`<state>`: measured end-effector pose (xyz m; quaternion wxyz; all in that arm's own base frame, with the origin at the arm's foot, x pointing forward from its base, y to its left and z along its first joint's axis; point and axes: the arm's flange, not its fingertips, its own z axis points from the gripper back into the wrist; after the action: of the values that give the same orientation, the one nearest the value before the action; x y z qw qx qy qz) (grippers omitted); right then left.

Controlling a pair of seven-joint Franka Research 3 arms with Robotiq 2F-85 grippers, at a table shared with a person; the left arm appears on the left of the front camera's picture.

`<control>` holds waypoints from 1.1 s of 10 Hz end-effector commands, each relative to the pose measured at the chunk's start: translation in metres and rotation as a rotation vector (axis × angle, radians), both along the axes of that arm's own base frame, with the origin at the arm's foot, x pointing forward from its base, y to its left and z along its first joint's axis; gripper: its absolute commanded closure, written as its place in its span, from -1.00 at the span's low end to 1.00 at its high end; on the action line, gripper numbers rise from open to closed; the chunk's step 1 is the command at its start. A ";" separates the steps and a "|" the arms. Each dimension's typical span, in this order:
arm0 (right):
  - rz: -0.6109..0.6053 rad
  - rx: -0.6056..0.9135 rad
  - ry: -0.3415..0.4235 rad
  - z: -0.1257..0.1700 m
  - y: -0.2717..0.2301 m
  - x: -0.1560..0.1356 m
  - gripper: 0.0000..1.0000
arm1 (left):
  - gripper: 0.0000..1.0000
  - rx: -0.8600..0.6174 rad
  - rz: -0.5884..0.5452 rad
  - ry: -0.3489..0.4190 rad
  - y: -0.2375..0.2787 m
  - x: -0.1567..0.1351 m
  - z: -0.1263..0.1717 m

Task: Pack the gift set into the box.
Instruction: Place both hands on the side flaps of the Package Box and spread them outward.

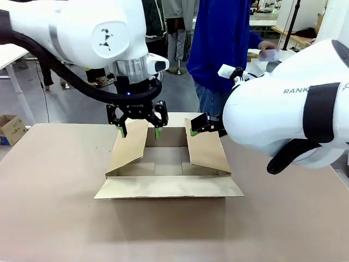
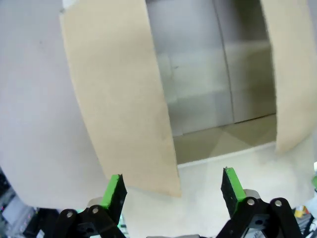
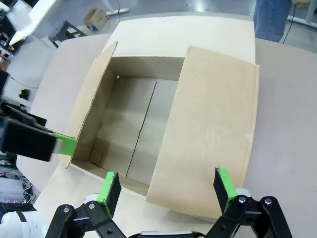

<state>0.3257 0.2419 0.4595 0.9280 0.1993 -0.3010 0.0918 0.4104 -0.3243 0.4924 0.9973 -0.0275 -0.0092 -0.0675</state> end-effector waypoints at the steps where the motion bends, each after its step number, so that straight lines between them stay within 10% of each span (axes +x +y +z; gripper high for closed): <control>1: 0.002 0.000 0.009 0.002 -0.001 0.001 -1.00 | -1.00 0.015 0.024 0.024 -0.017 0.025 -0.009; 11: 0.002 0.000 0.009 0.002 -0.001 0.001 -1.00 | -1.00 0.393 0.255 0.029 -0.015 0.068 -0.055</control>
<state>0.3257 0.2419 0.4594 0.9281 0.1993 -0.3009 0.0918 0.4748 -0.3354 0.4319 0.9873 0.1522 0.0169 0.0422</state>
